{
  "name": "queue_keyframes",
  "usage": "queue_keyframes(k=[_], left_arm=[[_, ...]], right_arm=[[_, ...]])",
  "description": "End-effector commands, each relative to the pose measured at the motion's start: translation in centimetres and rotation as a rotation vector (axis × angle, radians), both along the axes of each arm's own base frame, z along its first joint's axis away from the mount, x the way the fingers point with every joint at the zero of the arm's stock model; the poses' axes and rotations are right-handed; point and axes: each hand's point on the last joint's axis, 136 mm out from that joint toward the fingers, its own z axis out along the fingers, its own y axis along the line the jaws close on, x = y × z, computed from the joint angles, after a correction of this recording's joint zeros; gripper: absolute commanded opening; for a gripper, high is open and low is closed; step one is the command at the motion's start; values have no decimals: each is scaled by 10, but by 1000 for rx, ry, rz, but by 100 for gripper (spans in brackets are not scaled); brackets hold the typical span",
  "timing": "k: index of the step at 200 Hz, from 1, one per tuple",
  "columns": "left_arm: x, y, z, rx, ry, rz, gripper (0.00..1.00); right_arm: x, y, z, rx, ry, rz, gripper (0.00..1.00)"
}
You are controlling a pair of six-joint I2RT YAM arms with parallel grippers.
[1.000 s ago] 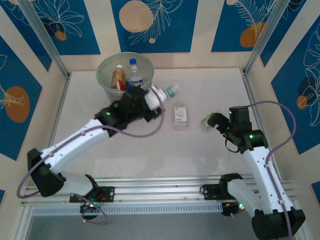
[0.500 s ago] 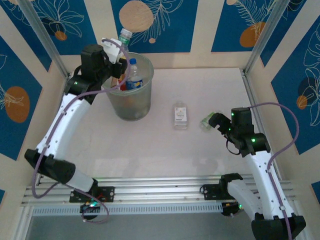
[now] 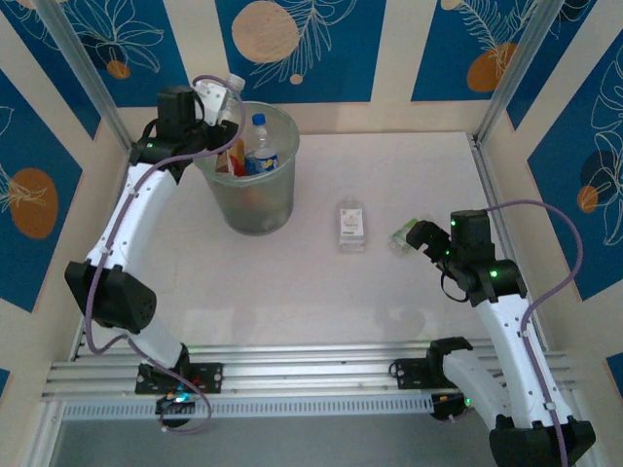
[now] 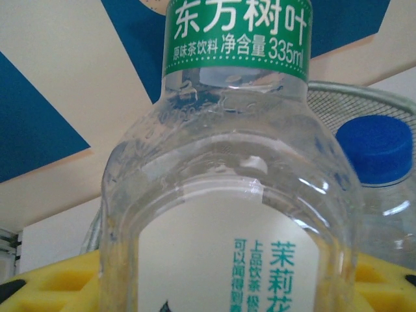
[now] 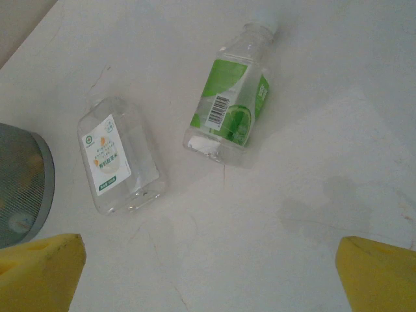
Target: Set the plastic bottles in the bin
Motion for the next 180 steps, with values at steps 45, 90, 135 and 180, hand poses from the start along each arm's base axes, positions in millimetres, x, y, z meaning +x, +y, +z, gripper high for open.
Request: queue_keyframes(k=[45, 90, 135, 180], left_arm=[[13, 15, -22, 102, 28, -8, 53], [15, 23, -30, 174, 36, 12, 59], [12, 26, -34, 227, 42, -4, 66], [12, 20, -38, 185, 54, -15, 72]], right_arm=[[0, 3, 7, 19, -19, 11, 99], [0, 3, 7, 16, -17, 13, 99], [0, 2, 8, 15, -20, 10, 99], [1, 3, 7, 17, -20, 12, 99]])
